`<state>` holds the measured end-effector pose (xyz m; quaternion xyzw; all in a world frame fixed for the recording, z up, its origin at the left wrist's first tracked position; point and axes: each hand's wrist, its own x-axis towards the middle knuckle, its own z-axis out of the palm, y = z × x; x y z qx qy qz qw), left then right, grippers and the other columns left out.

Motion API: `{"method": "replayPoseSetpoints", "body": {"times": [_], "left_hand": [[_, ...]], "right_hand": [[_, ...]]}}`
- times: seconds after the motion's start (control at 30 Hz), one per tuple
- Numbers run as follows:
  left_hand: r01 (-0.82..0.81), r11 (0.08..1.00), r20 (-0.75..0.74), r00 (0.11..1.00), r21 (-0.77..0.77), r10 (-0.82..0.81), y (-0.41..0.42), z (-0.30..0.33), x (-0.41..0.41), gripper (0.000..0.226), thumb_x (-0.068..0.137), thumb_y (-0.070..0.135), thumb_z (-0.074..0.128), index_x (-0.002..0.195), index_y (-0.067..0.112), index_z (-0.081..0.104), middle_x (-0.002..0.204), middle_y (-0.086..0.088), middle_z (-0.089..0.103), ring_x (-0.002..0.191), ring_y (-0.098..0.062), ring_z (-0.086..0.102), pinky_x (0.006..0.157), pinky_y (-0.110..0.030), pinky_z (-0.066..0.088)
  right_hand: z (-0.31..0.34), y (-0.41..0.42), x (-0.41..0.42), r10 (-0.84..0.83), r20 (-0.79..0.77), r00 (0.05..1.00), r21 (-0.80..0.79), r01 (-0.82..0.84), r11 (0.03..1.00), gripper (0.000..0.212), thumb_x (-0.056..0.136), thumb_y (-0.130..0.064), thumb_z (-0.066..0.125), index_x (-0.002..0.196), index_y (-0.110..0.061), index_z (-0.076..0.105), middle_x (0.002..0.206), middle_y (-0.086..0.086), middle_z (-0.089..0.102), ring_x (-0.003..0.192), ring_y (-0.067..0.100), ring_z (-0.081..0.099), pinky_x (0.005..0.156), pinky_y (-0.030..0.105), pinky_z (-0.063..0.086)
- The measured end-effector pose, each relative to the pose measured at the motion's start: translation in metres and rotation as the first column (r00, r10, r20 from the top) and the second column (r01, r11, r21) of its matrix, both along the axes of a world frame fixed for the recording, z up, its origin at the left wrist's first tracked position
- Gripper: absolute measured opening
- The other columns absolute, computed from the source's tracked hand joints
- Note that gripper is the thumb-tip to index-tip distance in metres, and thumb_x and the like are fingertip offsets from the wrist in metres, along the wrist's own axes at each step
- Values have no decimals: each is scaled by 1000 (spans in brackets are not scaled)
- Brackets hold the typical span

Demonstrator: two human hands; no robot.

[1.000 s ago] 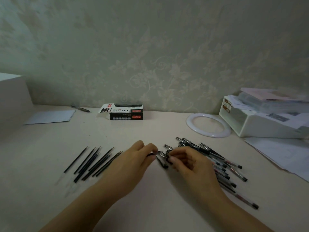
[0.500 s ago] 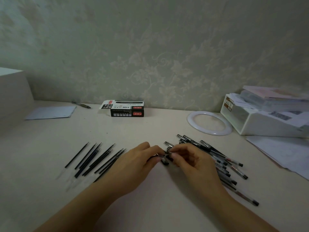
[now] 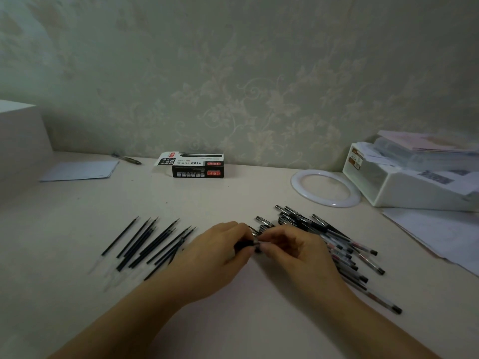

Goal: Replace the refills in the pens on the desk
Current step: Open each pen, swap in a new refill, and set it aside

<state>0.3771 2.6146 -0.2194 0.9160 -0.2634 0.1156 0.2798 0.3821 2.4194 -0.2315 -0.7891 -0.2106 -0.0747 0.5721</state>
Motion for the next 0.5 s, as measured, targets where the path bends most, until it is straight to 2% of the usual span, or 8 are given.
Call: {"method": "replayPoseSetpoints", "body": {"times": [0.1,0.2,0.27,0.37,0.43,0.5], "left_hand": [[25,999,47,999,28,-26,-2,0,0,13,98,33,48,106,30,58,95,18,55,87,-1,47,74,-19,41],[26,999,64,998,29,-28,-2,-1,0,13,98,33,49,107,29,59,95,17,56,86,-2,47,75,-20,41],[17,1000,63,998,12,-18,-1,-1,0,13,98,33,49,107,29,59,96,16,58,88,-3,49,76,-25,44],[3,1000,55,998,-1,-3,-1,-1,1,14,98,34,49,106,30,59,95,16,59,88,-3,51,76,-29,46],[15,1000,58,998,1,-16,-1,0,1,13,98,34,48,104,30,59,93,16,58,86,-3,50,74,-27,45],[30,1000,58,998,-6,-29,-1,0,0,13,98,34,48,103,31,59,92,17,58,84,-2,50,72,-25,44]], "right_hand": [[1,0,-2,-7,11,1000,-50,8,999,7,91,-29,67,85,-30,71,79,-10,72,74,2,66,69,13,49],[1,2,-3,-54,75,996,-121,62,991,26,92,-45,55,75,-29,66,68,-8,66,60,-2,55,58,11,41],[2,3,-3,-58,83,995,-111,67,992,23,92,-45,56,78,-29,67,72,-9,68,63,-1,58,59,11,43],[0,2,-2,-18,38,999,-102,22,995,5,89,-32,69,93,-29,67,82,-9,70,71,3,62,65,13,47],[-1,1,-2,8,52,999,-130,-1,992,2,91,-26,68,90,-27,66,79,-7,68,68,3,59,63,12,43],[0,1,-2,2,62,998,-134,6,991,10,93,-33,64,85,-27,67,75,-7,67,65,3,57,61,12,42]]}}
